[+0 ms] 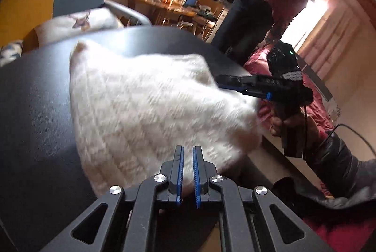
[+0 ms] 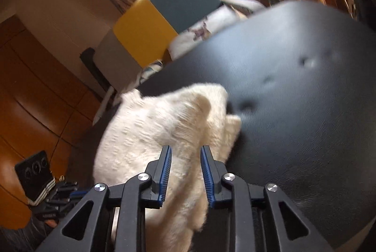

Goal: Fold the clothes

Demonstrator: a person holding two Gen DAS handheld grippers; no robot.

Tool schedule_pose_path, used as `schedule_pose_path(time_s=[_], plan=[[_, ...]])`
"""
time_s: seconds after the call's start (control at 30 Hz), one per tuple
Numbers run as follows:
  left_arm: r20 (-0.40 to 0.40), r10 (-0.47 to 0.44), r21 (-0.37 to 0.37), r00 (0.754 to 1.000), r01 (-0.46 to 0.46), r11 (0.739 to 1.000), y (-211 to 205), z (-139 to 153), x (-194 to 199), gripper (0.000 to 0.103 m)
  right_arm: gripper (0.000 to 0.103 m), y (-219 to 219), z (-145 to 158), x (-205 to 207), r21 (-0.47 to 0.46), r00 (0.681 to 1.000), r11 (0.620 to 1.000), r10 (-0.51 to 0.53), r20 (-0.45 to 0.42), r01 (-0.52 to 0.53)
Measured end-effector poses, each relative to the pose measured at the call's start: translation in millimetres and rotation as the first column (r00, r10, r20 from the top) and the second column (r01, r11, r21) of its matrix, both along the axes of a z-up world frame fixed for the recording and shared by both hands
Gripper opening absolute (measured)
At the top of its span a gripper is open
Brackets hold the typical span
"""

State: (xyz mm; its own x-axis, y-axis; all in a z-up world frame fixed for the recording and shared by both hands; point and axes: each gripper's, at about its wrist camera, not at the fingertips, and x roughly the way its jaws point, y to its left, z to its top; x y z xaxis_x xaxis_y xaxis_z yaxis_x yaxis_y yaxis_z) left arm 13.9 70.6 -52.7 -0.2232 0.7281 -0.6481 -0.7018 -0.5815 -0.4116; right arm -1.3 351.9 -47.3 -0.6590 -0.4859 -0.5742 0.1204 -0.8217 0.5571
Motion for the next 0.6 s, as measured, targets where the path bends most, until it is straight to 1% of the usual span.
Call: schedule_pose_path(time_s=[0.07, 0.13, 0.17, 0.2, 0.27, 0.3, 0.33, 0.37, 0.4, 0.43, 0.47, 0.53, 0.6], plan=[[-0.003, 0.006, 0.041, 1.000, -0.006, 0.999, 1.5, 13.3, -9.7, 0.008, 0.026, -12.5, 20.2, 10.9, 0.046, 0.996, 0.996, 0.078, -0.047, -0.076], [0.001, 0.021, 0.031, 1.000, -0.021, 0.999, 6.7, 10.2, -20.9, 0.008, 0.026, -33.1, 33.8, 19.1, 0.118, 0.983, 0.979, 0.173, -0.068, -0.165], [0.003, 0.028, 0.026, 1.000, -0.028, 0.999, 9.3, 8.6, -26.4, 0.008, 0.026, -45.8, 34.5, 21.3, 0.166, 0.974, 0.964, 0.219, -0.057, -0.207], [0.006, 0.036, 0.021, 0.999, -0.036, 0.999, 11.9, 7.0, -32.0, 0.008, 0.026, -58.7, 32.9, 22.9, 0.213, 0.965, 0.946, 0.259, -0.036, -0.246], [0.010, 0.051, 0.010, 0.999, -0.051, 0.999, 17.1, 3.8, -43.1, 0.010, 0.026, -78.6, 18.2, 25.2, 0.276, 0.946, 0.906, 0.323, 0.035, -0.320], [0.012, 0.058, 0.005, 0.998, -0.058, 0.998, 19.7, 2.0, -48.7, 0.010, 0.026, -85.4, 5.6, 25.5, 0.307, 0.939, 0.887, 0.333, 0.090, -0.344], [0.042, 0.058, -0.004, 0.997, -0.058, 0.998, 21.4, -10.2, -51.8, 0.010, 0.022, -86.1, -9.4, 25.2, 0.322, 0.938, 0.881, 0.319, 0.136, -0.346], [0.071, 0.059, -0.012, 0.996, -0.058, 0.998, 23.0, -22.3, -55.0, 0.010, 0.021, -83.9, -24.4, 24.8, 0.325, 0.939, 0.883, 0.298, 0.170, -0.339], [0.093, 0.058, 0.008, 0.994, -0.059, 0.998, 21.3, -28.7, -54.0, 0.010, 0.021, -77.0, -32.3, 26.8, 0.282, 0.948, 0.907, 0.277, 0.158, -0.312], [0.089, 0.064, 0.011, 0.994, -0.065, 0.998, 20.0, -27.9, -52.9, 0.010, 0.021, -69.4, -35.8, 29.8, 0.227, 0.957, 0.932, 0.258, 0.136, -0.284], [0.084, 0.069, 0.014, 0.994, -0.071, 0.997, 18.8, -27.0, -51.8, 0.010, 0.020, -63.3, -39.6, 32.2, 0.184, 0.962, 0.947, 0.242, 0.126, -0.262], [0.092, 0.067, 0.011, 0.994, -0.068, 0.998, 21.0, -21.1, -52.5, 0.010, 0.019, -59.4, -43.6, 36.5, 0.155, 0.968, 0.958, 0.228, 0.102, -0.242], [0.072, 0.056, 0.002, 0.996, -0.056, 0.998, 27.8, -13.0, -56.8, 0.010, 0.019, -59.2, -45.2, 37.9, 0.147, 0.970, 0.960, 0.225, 0.092, -0.237]])
